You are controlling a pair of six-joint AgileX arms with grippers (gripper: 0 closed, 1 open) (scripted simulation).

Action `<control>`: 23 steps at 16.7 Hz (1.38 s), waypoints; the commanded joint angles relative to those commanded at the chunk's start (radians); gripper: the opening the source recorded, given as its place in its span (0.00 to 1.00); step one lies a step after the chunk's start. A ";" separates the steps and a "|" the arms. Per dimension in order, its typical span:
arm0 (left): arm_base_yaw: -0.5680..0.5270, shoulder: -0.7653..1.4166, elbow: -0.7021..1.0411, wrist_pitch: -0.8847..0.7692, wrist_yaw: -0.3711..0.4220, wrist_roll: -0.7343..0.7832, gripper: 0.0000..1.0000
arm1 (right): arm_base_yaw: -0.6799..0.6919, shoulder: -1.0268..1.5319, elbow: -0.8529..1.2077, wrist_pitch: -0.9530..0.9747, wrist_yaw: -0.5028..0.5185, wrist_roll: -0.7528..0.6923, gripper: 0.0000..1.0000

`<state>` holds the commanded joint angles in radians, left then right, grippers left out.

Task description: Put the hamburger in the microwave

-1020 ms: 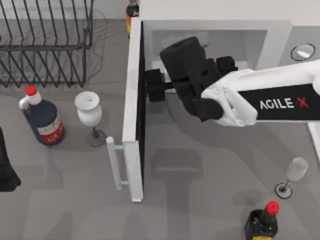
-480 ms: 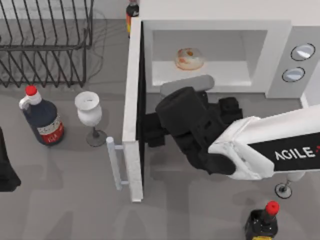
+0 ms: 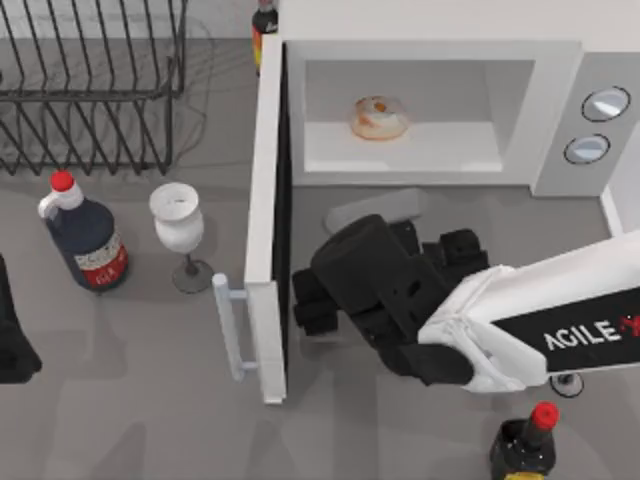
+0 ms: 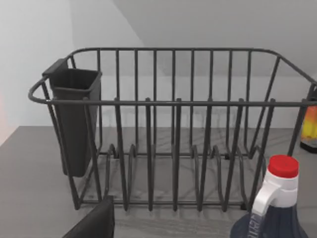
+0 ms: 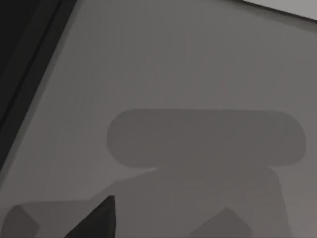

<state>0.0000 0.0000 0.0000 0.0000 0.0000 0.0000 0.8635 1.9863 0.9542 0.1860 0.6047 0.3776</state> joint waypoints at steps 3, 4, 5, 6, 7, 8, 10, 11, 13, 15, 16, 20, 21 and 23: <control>0.000 0.000 0.000 0.000 0.000 0.000 1.00 | -0.008 -0.011 0.011 0.001 0.002 -0.001 1.00; 0.000 0.000 0.000 0.000 0.000 0.000 1.00 | -0.008 -0.024 0.022 0.000 0.005 -0.001 1.00; 0.000 0.000 0.000 0.000 0.000 0.000 1.00 | -0.008 -0.037 0.033 -0.006 0.006 -0.001 1.00; 0.000 0.000 0.000 0.000 0.000 0.000 1.00 | -0.008 -0.050 0.044 -0.015 0.008 -0.001 1.00; 0.000 0.000 0.000 0.000 0.000 0.000 1.00 | -0.009 -0.063 0.055 -0.027 0.009 -0.001 1.00; 0.000 0.000 0.000 0.000 0.000 0.000 1.00 | -0.009 -0.077 0.065 -0.042 0.009 -0.002 1.00; 0.000 0.000 0.000 0.000 0.000 0.000 1.00 | -0.009 -0.102 0.085 -0.080 0.009 -0.002 1.00; 0.000 0.000 0.000 0.000 0.000 0.000 1.00 | -0.009 -0.115 0.094 -0.102 0.009 -0.002 1.00; 0.000 0.000 0.000 0.000 0.000 0.000 1.00 | -0.009 -0.138 0.112 -0.150 0.007 -0.003 1.00; 0.000 0.000 0.000 0.000 0.000 0.000 1.00 | -0.010 -0.159 0.128 -0.200 0.005 -0.003 1.00; 0.000 0.000 0.000 0.000 0.000 0.000 1.00 | -0.010 -0.169 0.135 -0.225 0.004 -0.003 1.00; 0.000 0.000 0.000 0.000 0.000 0.000 1.00 | -0.010 -0.201 0.158 -0.319 0.000 -0.004 1.00; 0.000 0.000 0.000 0.000 0.000 0.000 1.00 | -0.010 -0.207 0.163 -0.339 -0.001 -0.004 1.00; 0.000 0.000 0.000 0.000 0.000 0.000 1.00 | -0.010 -0.216 0.169 -0.370 -0.003 -0.004 1.00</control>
<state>0.0000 0.0000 0.0000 0.0000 0.0000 0.0000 0.8540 1.7703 1.1234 -0.1840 0.6017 0.3734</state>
